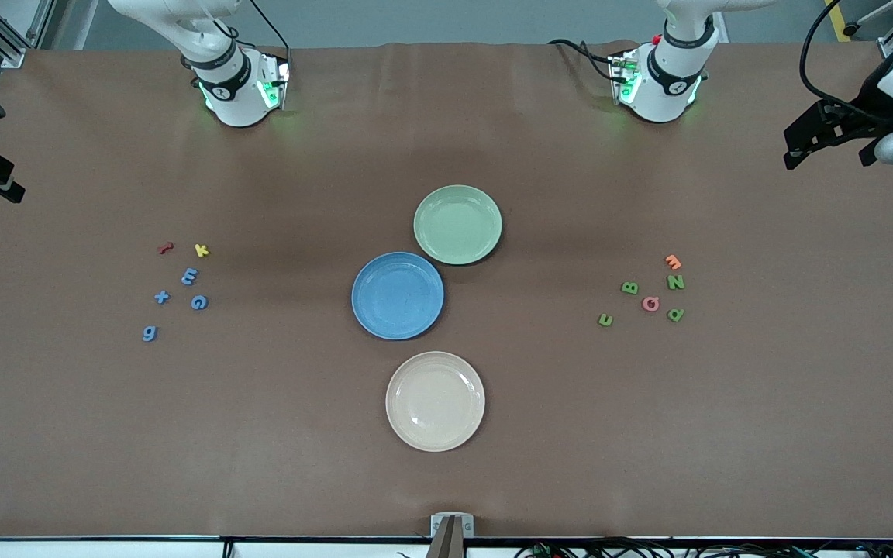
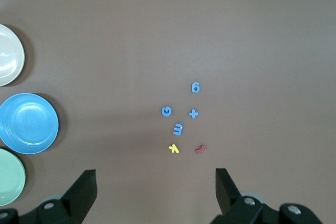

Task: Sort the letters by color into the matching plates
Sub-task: 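Reach the left gripper to green n while the right gripper reaches blue 6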

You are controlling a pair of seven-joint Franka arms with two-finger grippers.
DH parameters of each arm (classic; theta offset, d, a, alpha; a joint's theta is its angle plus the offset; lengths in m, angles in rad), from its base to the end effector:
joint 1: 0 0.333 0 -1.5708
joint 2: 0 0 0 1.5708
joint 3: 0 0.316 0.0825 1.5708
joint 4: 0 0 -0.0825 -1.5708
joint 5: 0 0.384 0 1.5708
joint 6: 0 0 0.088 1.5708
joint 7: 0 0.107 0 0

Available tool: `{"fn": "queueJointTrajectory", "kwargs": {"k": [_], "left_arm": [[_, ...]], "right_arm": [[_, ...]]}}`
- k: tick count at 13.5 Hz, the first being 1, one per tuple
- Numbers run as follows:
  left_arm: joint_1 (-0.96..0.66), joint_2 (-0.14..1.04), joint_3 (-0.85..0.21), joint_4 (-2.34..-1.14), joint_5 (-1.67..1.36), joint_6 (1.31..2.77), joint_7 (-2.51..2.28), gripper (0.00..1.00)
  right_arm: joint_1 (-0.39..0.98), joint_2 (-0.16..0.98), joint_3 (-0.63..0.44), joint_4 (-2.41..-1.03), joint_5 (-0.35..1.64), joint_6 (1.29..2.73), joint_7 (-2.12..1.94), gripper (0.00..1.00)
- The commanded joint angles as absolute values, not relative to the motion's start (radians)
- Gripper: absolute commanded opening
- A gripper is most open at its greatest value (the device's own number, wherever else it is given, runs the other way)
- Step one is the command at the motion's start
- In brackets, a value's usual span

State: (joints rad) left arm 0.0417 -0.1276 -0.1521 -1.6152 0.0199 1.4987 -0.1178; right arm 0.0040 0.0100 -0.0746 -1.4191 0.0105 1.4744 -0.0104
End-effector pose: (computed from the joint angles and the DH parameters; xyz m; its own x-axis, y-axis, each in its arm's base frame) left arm 0.5036 -0.0594 0.6643 0.9999 0.0098 0.0142 0.0103 -0.9992 -0.0377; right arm 0.5456 -0.0371 0.6812 0.9972 -0.0590 0.0454 -0.0587 -0.9982 -0.0092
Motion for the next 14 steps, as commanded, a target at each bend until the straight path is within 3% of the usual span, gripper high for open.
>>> {"fn": "queueJointTrajectory", "kwargs": {"k": [1, 5, 9, 14], "left_arm": [[0.04, -0.127, -0.153, -1.606, 0.021, 1.471, -0.095, 1.0], [0.037, -0.098, -0.153, -1.597, 0.025, 1.474, -0.1, 1.0], [0.028, 0.009, -0.178, -1.603, 0.023, 1.517, -0.136, 1.0], [0.028, 0.127, -0.23, -1.758, 0.026, 1.8, -0.25, 1.0]], "right_arm": [[0.002, 0.028, -0.071, -1.387, -0.011, 1.456, -0.014, 1.0], [0.003, 0.028, -0.071, -1.388, -0.009, 1.456, -0.012, 1.0], [0.0, 0.028, -0.071, -1.39, -0.008, 1.454, -0.014, 1.0], [-0.011, 0.069, -0.074, -1.428, -0.014, 1.44, -0.058, 1.0]]}}
